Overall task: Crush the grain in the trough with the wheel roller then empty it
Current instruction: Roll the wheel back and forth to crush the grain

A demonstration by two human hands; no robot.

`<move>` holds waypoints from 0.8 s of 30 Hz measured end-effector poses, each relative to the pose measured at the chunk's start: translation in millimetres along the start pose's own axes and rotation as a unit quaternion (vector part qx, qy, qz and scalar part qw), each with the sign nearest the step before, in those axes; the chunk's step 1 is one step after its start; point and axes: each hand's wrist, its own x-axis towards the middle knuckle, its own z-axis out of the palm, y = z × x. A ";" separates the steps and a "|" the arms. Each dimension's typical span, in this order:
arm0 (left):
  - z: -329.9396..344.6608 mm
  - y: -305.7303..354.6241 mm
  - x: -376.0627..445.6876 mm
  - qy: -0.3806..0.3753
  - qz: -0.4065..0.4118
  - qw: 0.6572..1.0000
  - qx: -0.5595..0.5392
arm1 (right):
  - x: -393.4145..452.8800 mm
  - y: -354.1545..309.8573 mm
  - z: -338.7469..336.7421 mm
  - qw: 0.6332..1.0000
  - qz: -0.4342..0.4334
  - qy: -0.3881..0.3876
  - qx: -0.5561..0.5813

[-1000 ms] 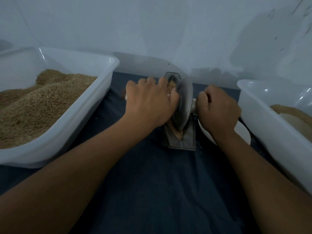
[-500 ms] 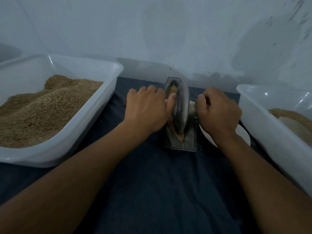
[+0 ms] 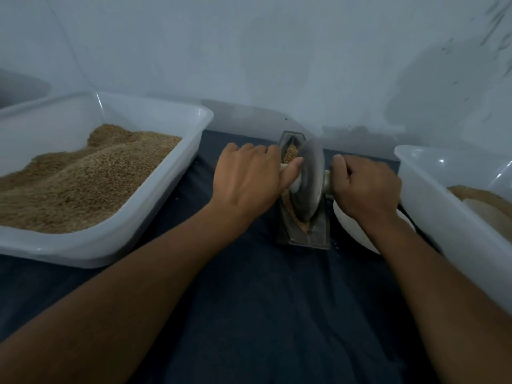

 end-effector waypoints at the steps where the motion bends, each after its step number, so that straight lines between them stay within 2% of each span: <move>1: -1.2 -0.8 -0.4 0.009 -0.003 1.000 -0.002 | 1.7 -0.8 -0.8 1.000 -0.004 0.004 0.005; 6: -6.5 -8.3 1.5 0.040 -0.033 0.999 0.003 | 12.4 -6.1 -3.6 0.999 -0.021 -0.037 0.008; 16: -13.5 -11.5 3.4 0.024 -0.053 0.998 -0.023 | 28.5 -12.7 -25.5 0.982 0.004 -0.187 0.019; 24: -24.2 -10.5 3.7 0.040 -0.052 0.997 -0.038 | 39.6 -15.0 -44.7 0.983 -0.022 -0.180 -0.004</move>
